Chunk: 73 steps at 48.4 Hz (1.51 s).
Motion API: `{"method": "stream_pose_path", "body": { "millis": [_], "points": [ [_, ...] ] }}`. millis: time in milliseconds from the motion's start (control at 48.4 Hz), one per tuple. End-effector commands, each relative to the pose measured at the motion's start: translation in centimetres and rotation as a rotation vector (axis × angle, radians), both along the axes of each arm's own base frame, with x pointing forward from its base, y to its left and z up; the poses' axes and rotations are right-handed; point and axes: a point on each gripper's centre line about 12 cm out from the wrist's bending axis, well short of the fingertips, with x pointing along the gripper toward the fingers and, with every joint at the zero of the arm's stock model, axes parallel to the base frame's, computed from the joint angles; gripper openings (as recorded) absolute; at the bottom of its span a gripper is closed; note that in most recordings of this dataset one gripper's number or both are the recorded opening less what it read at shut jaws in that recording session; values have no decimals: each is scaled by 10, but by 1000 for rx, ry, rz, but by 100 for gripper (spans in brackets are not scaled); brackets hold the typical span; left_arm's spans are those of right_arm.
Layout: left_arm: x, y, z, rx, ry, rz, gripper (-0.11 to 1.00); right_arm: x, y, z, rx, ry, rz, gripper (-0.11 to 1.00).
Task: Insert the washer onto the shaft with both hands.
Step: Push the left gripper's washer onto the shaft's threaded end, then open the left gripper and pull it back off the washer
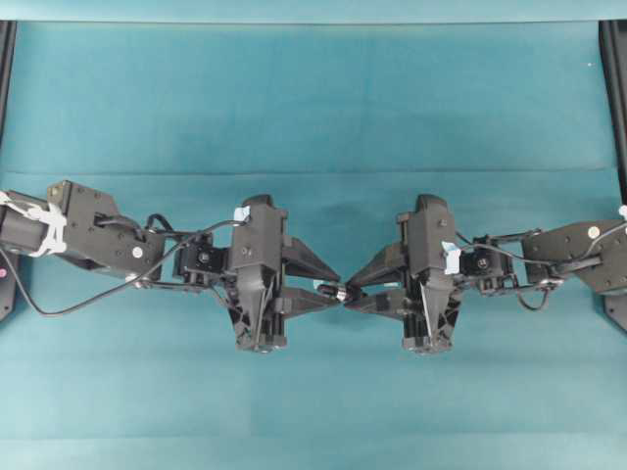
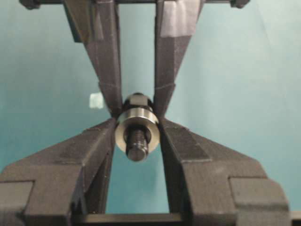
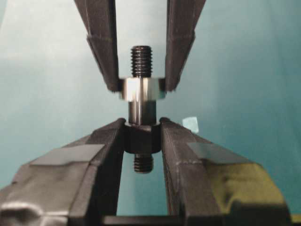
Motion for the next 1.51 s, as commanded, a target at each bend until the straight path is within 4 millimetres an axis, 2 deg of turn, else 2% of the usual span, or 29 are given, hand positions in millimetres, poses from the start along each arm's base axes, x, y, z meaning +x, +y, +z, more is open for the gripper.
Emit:
{"method": "stream_pose_path", "body": {
  "millis": [0, 476, 1261, 1302, 1427, 1489],
  "points": [
    [5, -1, 8, -1, -31, -3, 35, 6, 1, 9, 8, -36, 0, 0],
    [13, -2, 9, 5, -31, -5, 35, 9, 2, 10, 9, -41, -1, 0],
    [15, 0, 11, -1, -31, 1, 36, 8, 2, 9, 6, -33, 0, 0],
    [16, 0, 11, -1, -32, 1, 40, 8, 2, 9, 6, -35, 0, 0],
    [17, 0, 12, -1, -35, 2, 72, 8, 2, 9, 5, -33, 1, 0],
    [17, 2, 13, 1, -37, 5, 85, 8, 2, 9, 5, -33, 1, 0]
  ]
}}
